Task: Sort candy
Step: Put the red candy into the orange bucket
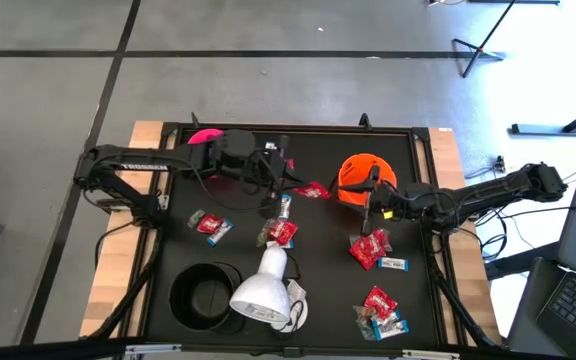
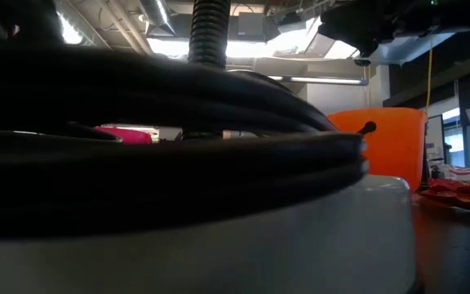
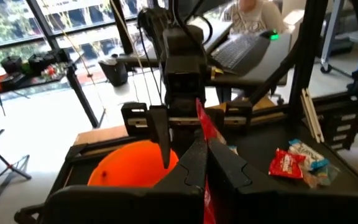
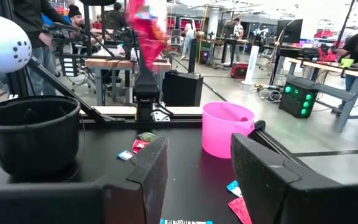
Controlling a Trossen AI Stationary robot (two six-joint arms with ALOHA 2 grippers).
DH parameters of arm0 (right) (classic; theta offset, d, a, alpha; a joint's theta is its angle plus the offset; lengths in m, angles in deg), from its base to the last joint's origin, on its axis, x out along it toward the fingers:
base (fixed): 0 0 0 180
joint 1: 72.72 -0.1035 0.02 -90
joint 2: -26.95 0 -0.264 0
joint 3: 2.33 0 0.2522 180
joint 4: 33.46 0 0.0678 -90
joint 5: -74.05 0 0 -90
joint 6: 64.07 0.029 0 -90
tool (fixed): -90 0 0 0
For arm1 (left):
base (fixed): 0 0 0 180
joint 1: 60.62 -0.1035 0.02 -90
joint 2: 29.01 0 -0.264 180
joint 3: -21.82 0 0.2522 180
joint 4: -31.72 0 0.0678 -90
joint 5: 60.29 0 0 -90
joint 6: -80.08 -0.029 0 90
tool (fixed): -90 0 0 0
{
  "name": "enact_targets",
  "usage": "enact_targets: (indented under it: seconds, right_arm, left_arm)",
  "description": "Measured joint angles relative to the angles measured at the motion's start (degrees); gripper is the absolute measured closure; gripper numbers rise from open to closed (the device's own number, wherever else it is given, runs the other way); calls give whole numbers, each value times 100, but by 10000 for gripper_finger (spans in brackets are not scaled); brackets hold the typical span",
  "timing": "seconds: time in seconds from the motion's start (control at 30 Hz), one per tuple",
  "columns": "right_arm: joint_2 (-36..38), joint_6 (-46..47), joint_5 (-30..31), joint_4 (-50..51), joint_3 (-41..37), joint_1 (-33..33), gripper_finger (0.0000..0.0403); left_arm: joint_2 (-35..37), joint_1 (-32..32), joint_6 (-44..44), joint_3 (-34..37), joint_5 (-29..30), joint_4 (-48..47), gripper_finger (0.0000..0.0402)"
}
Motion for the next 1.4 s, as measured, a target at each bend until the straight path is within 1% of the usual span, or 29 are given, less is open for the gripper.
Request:
enact_targets:
  seconds: [0.17, 0.77, 0.93, 1.07, 1.23, 1.4]
  right_arm:
    - [0, -4, 0, -145, 0, 0, 230]
    - [4, -7, 4, -201, -2, 0, 230]
    - [-19, -58, 7, -478, -7, 0, 230]
    - [-124, -238, 12, -811, -7, -2, 230]
    - [-430, -350, 66, -1178, 94, 37, 230]
    - [-851, -293, -195, -1214, 419, 199, 230]
  left_arm:
    - [29, 0, 99, 172, 4, 202, 402]
    - [32, 0, 83, 172, 2, 327, 402]
    - [32, 0, 88, 170, 2, 329, 402]
    - [32, 0, 95, 170, 2, 331, 402]
    - [32, 0, 108, 170, 2, 385, 402]
    - [32, 4, 107, 168, 182, 461, 402]
